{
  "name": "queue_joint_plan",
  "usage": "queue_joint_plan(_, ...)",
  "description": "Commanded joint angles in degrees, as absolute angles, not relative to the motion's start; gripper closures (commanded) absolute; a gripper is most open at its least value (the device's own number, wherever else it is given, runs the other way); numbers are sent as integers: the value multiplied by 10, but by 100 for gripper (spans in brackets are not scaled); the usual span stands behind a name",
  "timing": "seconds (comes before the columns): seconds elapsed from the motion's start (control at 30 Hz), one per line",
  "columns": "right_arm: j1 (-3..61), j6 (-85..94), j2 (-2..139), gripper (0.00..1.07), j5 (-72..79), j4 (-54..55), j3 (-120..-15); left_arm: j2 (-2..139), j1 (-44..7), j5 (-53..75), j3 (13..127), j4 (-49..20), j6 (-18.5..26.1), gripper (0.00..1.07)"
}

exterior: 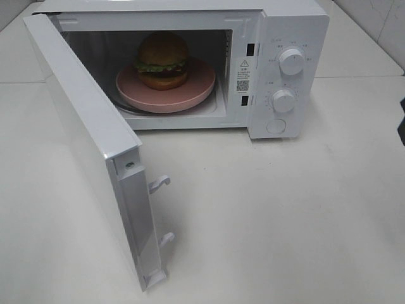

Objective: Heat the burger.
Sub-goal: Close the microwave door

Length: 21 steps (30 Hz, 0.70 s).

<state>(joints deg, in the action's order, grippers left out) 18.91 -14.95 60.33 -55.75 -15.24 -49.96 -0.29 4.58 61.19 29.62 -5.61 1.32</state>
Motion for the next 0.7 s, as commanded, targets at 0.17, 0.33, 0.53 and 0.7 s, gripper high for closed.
queue_joint_plan(0.17,188,-150,522,31,-595,-147,-453,-13,48,613,296,-57,13,6)
queue_joint_plan(0.33,188,-146,466,31,-608,-148,-429,-13,48,613,296,-57,13,6)
queue_joint_plan(0.53,188,-146,409,31,-631,-147,-414,-13,48,613,296,-57,13,6)
queue_joint_plan(0.7,188,-143,359,31,-655,-148,-403,-13,48,613,296,-57,13,6)
